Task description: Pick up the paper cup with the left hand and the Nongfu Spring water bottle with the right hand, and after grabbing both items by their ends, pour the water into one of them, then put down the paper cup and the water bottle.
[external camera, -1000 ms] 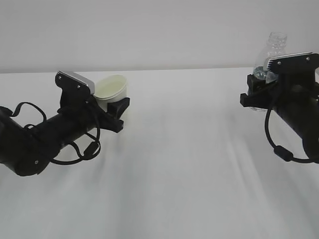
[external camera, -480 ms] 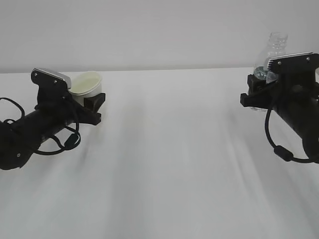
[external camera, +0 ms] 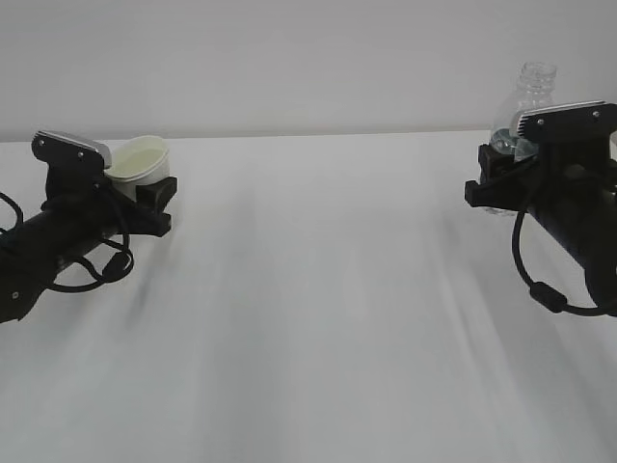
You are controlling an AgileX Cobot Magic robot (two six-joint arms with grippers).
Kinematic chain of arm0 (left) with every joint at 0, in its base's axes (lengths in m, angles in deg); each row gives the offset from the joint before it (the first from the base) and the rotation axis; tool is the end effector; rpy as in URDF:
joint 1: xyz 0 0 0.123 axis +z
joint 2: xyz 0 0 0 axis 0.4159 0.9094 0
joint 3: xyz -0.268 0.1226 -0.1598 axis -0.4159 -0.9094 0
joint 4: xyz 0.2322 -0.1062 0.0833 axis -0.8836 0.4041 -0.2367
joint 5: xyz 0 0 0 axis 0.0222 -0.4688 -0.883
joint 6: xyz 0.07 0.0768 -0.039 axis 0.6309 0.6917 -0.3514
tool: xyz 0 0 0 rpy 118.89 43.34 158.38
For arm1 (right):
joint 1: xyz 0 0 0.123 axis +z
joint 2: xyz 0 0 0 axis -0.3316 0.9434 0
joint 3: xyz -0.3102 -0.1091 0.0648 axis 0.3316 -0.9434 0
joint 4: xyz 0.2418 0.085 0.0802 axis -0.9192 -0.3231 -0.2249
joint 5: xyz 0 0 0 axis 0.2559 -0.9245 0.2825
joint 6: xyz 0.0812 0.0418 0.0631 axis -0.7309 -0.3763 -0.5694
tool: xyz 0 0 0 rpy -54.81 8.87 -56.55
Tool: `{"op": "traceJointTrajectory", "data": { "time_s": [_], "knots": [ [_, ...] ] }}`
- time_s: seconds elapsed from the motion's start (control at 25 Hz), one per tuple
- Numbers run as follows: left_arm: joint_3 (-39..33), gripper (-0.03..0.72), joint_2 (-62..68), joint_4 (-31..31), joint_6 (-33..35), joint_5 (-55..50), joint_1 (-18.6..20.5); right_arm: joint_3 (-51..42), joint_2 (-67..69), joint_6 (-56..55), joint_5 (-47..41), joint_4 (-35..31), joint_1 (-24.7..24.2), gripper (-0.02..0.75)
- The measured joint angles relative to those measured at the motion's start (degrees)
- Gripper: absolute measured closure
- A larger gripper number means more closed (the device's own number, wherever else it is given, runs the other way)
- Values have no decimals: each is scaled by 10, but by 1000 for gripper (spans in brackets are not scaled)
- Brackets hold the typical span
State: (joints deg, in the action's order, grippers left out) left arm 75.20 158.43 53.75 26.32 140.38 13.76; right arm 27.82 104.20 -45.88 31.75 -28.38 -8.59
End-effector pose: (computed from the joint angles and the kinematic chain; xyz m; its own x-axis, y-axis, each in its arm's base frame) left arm 0.4248 -0.1011 0.1202 -0.1177 0.0952 -0.9885 0.3660 0.9295 0.0459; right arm 0.3864 0.0551 0.1778 -0.1553 -0.1427 -0.9775 -0.0444 0.9895 -0.1374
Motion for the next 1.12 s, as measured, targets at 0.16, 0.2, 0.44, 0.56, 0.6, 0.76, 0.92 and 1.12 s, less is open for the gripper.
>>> {"op": "traceJointTrajectory", "data": {
  "time_s": [0.16, 0.2, 0.44, 0.56, 0.6, 0.76, 0.92, 1.12],
  "knots": [
    [0, 250, 0, 0, 0, 0, 13, 0, 0, 0, 0, 0, 0, 293],
    [0, 250, 0, 0, 0, 0, 17, 0, 0, 0, 0, 0, 0, 293],
    [0, 250, 0, 7, 0, 0, 41, 0, 3, 0, 0, -1, 0, 293],
    [0, 250, 0, 20, 0, -1, 47, 3, 21, 0, 0, -1, 0, 293],
    [0, 250, 0, 24, 0, -2, 47, 5, 27, 0, 0, -1, 0, 293],
    [0, 250, 0, 30, 0, -8, 47, 8, 32, 0, 0, -1, 0, 293],
    [0, 250, 11, 41, 0, -8, 47, 9, 32, 0, 0, -1, 0, 293],
    [0, 251, 39, 45, 0, 8, 47, 9, 32, 0, 0, -1, 0, 293]
  ]
}}
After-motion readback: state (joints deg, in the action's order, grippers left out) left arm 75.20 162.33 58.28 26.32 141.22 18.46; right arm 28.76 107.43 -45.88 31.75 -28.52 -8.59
